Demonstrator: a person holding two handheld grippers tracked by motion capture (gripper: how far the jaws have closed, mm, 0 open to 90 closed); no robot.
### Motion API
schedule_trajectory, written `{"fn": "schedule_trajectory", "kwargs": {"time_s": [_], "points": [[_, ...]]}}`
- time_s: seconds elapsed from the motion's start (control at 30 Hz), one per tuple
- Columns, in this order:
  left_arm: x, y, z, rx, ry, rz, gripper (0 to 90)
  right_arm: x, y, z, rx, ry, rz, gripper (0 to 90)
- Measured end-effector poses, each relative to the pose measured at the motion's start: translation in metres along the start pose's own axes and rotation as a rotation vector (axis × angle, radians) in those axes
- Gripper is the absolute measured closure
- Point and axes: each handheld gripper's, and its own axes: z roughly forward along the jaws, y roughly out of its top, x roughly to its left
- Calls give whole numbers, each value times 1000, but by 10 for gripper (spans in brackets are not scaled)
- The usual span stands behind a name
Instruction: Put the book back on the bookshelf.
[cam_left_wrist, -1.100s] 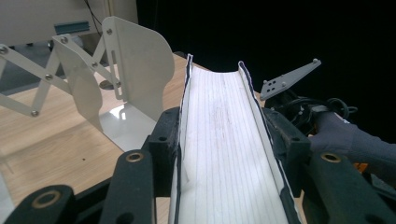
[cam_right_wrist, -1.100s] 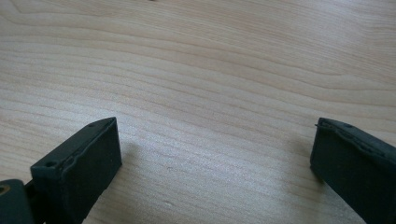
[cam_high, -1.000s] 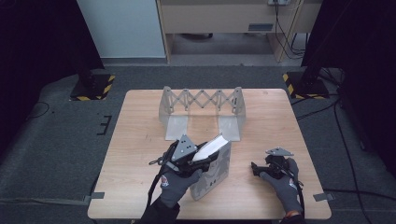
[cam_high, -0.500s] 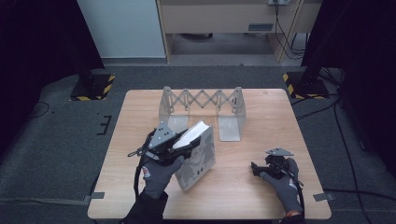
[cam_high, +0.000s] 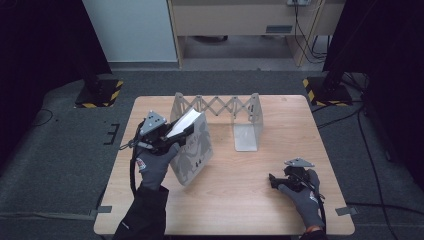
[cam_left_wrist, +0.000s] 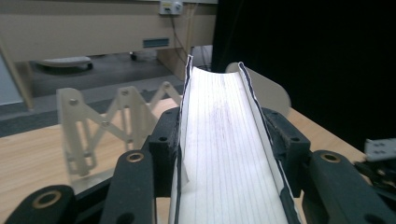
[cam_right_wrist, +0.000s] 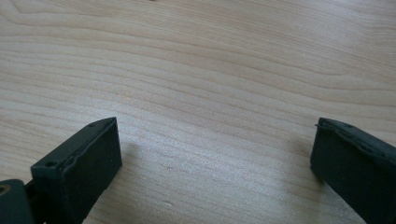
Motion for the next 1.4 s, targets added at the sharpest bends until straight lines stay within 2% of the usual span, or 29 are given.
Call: {"fn": "schedule_trajectory", "kwargs": {"time_s": [0.07,0.2,0.3,0.4,0.53,0.57,0.7,0.73,0.8,0.83,0.9,0.93,0.97,1.2,1.4], "points": [[11,5,6,-1,42,-12,522,0,0,0,0,0,0,22],[22,9,13,0,64,-29,523,0,0,0,0,0,1,22],[37,15,25,-5,104,-36,523,0,0,0,0,1,1,22],[43,18,31,-5,126,-38,522,0,0,0,0,0,1,22],[56,20,42,-11,162,-63,523,0,0,0,0,0,1,22],[58,19,47,-1,180,-55,523,0,0,0,0,1,1,22],[61,18,55,22,201,-39,523,0,0,0,0,0,0,22],[63,17,62,27,210,-43,523,0,0,0,0,0,0,22],[64,16,65,29,214,-44,523,0,0,0,0,0,1,22],[66,14,73,32,226,-31,523,0,0,0,-1,-1,0,22],[69,11,82,29,236,-51,523,0,0,0,0,-1,2,22],[69,11,82,29,236,-51,523,0,0,0,0,-1,2,22],[71,9,88,20,241,-72,523,0,0,0,0,-1,2,22],[73,8,101,3,255,-72,522,0,0,0,0,1,1,22],[70,-1,116,35,259,-63,520,0,0,0,-1,0,0,22]]}}
